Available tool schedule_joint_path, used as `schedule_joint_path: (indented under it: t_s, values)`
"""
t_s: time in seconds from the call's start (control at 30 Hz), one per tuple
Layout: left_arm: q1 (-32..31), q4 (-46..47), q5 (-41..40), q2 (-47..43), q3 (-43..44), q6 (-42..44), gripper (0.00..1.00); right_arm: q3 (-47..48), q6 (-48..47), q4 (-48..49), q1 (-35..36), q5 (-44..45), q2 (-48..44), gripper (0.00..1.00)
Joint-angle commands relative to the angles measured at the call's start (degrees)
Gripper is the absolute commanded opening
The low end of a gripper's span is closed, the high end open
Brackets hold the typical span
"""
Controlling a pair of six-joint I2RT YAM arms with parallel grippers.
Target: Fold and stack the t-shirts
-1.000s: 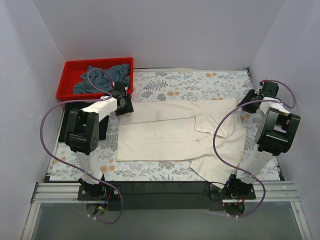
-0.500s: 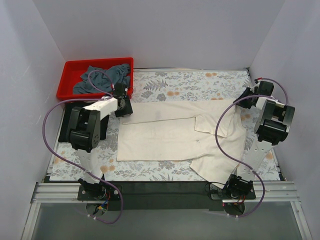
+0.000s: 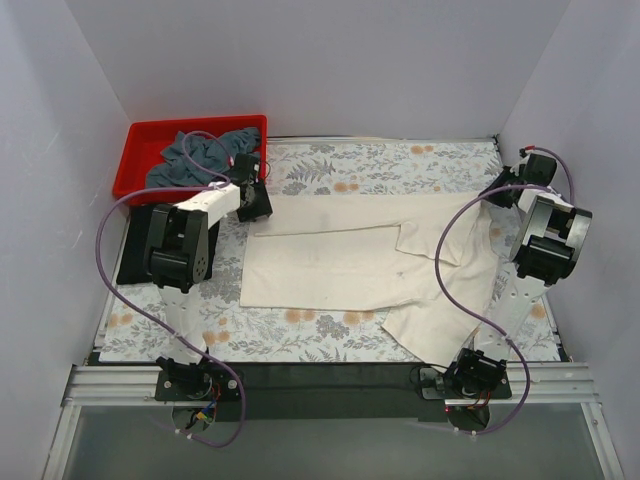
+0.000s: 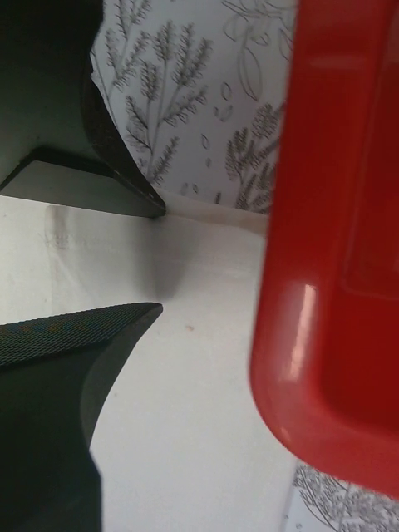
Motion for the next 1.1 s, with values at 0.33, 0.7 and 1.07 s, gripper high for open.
schedule_joint_path:
  t_s: [0.33, 0.7, 1.07]
  values:
    - [-2.15, -2.39, 1.01, 9.24, 12.24, -0.74, 0.44, 4.65, -6.56, 2.78, -2.98, 10.94, 0.4, 0.01]
    - [-2.15, -1.96, 1.19, 16.71, 24.28, -2.06, 0.4, 12.04, -6.74, 2.78, -2.98, 7.86, 5.49, 0.01]
    - [-2.15, 0.24, 0.4, 13.47, 22.98, -3.12, 0.47, 11.44, -7.71, 1.82, -2.37, 4.96, 2.34, 0.31]
